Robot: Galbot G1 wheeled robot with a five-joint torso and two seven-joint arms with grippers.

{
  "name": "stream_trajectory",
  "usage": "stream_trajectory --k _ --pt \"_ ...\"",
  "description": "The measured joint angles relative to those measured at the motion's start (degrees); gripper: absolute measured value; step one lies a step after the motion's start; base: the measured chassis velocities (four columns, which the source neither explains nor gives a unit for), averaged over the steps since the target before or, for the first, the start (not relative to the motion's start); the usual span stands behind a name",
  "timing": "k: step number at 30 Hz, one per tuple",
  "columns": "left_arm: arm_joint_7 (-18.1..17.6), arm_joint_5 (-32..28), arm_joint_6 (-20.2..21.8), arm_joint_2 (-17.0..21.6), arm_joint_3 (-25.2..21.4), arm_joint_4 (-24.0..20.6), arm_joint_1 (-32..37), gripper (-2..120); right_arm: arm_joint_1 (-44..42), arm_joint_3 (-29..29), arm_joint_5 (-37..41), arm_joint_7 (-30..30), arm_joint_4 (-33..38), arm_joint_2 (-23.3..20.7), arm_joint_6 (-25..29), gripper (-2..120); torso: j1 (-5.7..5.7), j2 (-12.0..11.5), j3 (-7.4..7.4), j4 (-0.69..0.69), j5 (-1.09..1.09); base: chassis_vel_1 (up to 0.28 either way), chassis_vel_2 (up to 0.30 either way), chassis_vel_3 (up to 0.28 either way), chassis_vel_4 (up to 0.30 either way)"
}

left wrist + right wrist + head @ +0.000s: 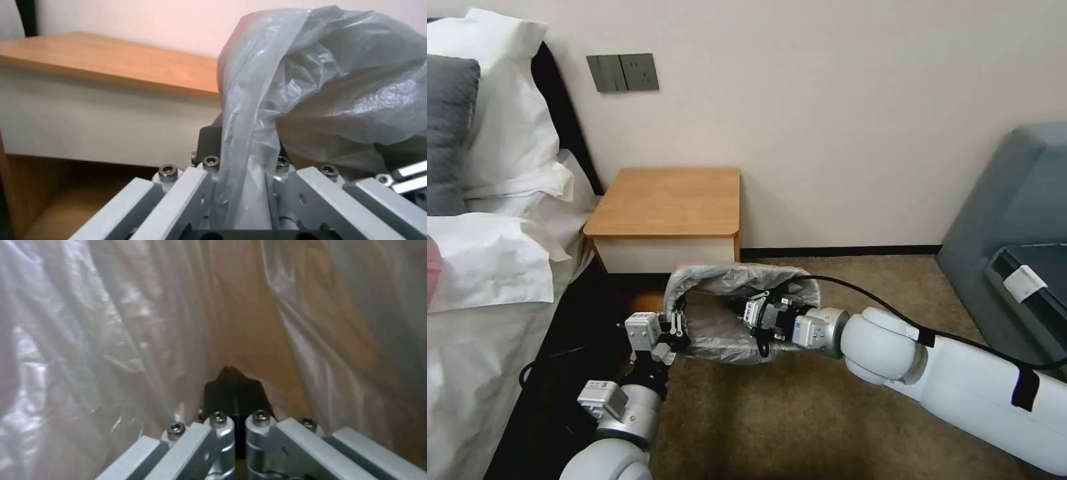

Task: Pick up the garbage bag from the table and place it over the trash can.

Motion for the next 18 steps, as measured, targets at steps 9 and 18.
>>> stream_trajectory --k 9,18 --pt "1.57 4.13 -1.67 -0.79 0.51 0.56 0.84 4 2.39 -2.96 -0.19 5.39 -0.93 2.76 -6.09 0 0.00 0.00 0.00 0.00 0.00 0.000 0.000 0.000 0.000" --pt "2.01 5.04 -2.05 -1.19 0.52 0.52 1.13 4 3.00 -5.26 -0.07 8.64 -3.12 5.87 -9.75 0 0.00 0.00 0.00 0.00 0.00 0.000 0.000 0.000 0.000"
